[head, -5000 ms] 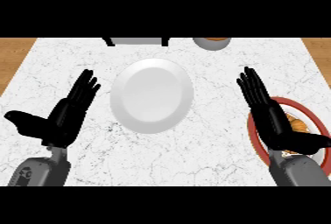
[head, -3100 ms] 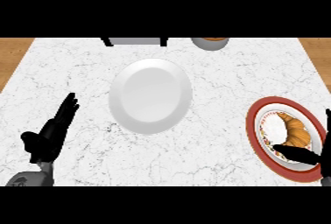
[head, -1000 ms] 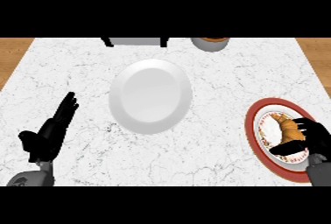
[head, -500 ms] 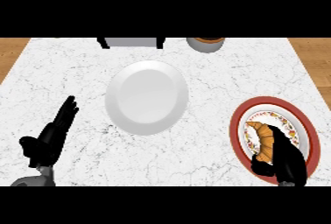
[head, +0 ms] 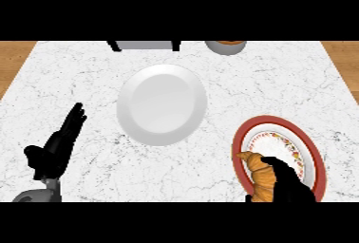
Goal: Pick the croissant from the plate and place it in the plate
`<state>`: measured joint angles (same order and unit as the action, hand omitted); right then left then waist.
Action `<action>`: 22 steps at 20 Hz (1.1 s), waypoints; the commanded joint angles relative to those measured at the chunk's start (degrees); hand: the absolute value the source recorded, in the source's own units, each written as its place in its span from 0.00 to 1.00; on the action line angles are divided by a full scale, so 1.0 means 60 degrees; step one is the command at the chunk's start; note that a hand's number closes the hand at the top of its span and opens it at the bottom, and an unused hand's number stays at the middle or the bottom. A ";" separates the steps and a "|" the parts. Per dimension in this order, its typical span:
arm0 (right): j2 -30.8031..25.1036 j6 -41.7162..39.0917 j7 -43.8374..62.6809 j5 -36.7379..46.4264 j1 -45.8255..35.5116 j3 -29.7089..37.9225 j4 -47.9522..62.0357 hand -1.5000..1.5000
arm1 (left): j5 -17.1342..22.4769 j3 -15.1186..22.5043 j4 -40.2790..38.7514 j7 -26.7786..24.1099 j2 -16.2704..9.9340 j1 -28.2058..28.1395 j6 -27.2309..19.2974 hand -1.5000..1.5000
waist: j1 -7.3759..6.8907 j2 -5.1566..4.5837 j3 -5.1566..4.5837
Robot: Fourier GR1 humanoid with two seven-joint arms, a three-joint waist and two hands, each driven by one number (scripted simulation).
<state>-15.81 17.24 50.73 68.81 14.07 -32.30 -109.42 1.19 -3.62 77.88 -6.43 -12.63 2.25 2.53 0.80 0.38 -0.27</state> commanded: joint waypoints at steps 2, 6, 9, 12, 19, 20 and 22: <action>0.0295 -0.1239 0.1162 0.2088 0.0168 -0.1088 -0.2295 1.00 | 0.0102 -0.0087 0.0028 0.0041 -0.0118 -0.0047 0.0260 0.50 | -0.0061 -0.0027 0.0032; 0.0603 -0.1603 0.1119 0.3143 -0.0470 -0.1383 -0.3167 1.00 | -0.0102 0.0081 0.0452 0.0365 0.0117 0.0107 -0.0092 0.50 | -0.0102 -0.0026 0.0038; 0.0967 -0.1589 0.1052 0.3888 -0.0757 -0.1550 -0.2874 1.00 | -0.0064 -0.0089 0.0078 -0.0320 -0.0031 -0.0397 0.0271 0.50 | -0.0133 -0.0047 0.0042; 0.2290 -0.3404 0.1046 0.3744 -0.2600 -0.1329 -0.2656 1.00 | -0.0047 -0.0052 -0.0194 0.0057 0.0184 0.0451 0.0152 0.50 | -0.0162 -0.0072 0.0038; 0.2618 -0.3529 0.2349 0.2489 -0.5424 -0.0932 -0.0714 1.00 | -0.0206 -0.0154 -0.0388 -0.0645 0.0086 -0.0082 0.0379 0.50 | -0.0252 -0.0082 0.0039; 0.2621 -0.3509 0.2288 0.2411 -0.5363 -0.1034 -0.0868 1.00 | -0.0193 -0.0209 0.0088 0.0119 0.0056 0.0123 0.0197 0.50 | -0.0208 -0.0065 0.0044; 0.2626 -0.3607 0.2951 0.1506 -0.7019 -0.0796 0.0100 1.00 | -0.0135 -0.0142 -0.0254 -0.0387 0.0203 0.0134 0.0332 0.50 | -0.0330 -0.0087 0.0036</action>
<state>-0.94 -2.34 59.80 83.72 -16.44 -37.96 -115.22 0.35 -4.66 76.60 -7.62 -12.23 3.34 4.38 -0.59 -0.06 -0.04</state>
